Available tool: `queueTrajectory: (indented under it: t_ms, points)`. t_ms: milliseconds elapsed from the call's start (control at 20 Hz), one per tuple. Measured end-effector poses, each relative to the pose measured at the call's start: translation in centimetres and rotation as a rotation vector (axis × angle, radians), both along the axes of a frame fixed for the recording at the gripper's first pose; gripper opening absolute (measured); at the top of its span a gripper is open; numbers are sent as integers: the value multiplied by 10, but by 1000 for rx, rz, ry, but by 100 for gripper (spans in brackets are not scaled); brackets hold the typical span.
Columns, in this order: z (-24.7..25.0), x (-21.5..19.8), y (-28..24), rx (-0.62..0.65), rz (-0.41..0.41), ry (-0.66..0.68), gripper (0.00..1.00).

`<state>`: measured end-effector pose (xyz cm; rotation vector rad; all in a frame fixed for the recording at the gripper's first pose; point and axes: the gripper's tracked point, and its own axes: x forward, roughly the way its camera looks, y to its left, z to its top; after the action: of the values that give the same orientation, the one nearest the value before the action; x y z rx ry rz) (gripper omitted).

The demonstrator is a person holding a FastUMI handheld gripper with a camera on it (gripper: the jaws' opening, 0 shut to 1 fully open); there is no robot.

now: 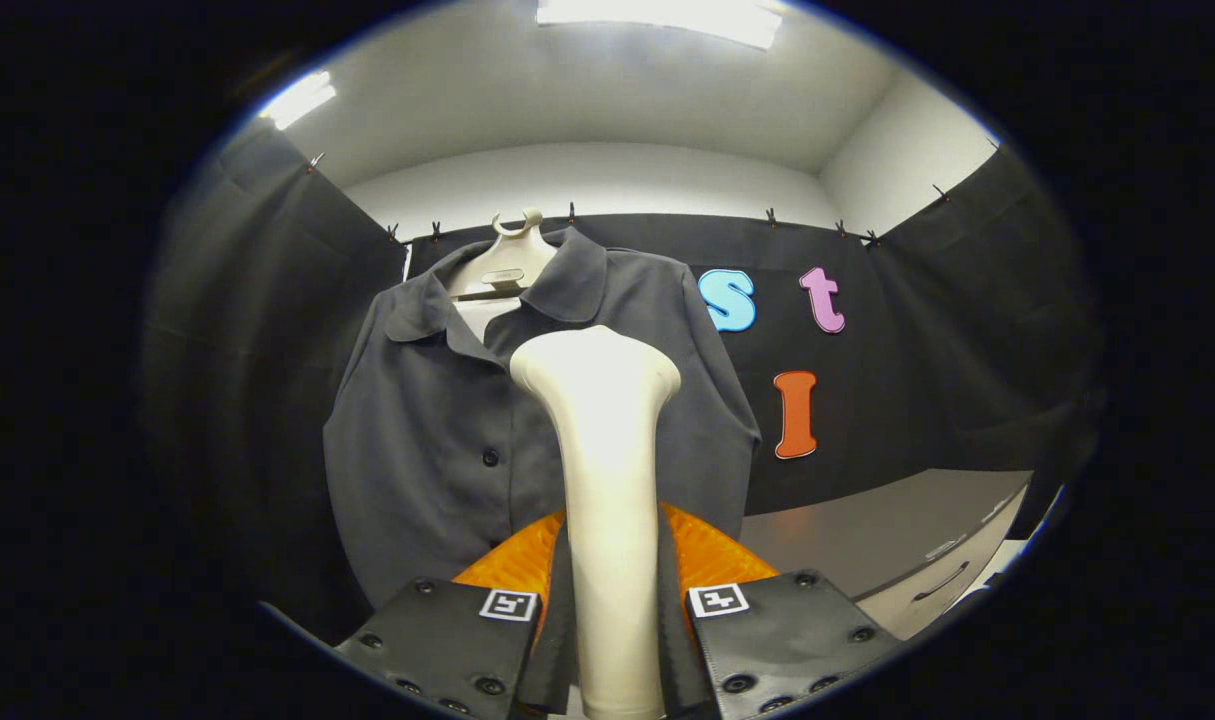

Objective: Iron the clothes twice with a garment steamer, once on the left side and once on the right side.

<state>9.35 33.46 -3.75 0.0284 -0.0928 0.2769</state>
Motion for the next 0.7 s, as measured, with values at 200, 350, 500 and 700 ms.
queueTrajectory:
  t_ms: [200,350,500,700]
  points:
    - [-5,8,9,-22,-39,0,41]
    - [-7,15,4,-24,-80,-3,41]
    - [-11,20,9,-18,-77,3,41]
    - [-31,45,-1,-19,-132,48,41]
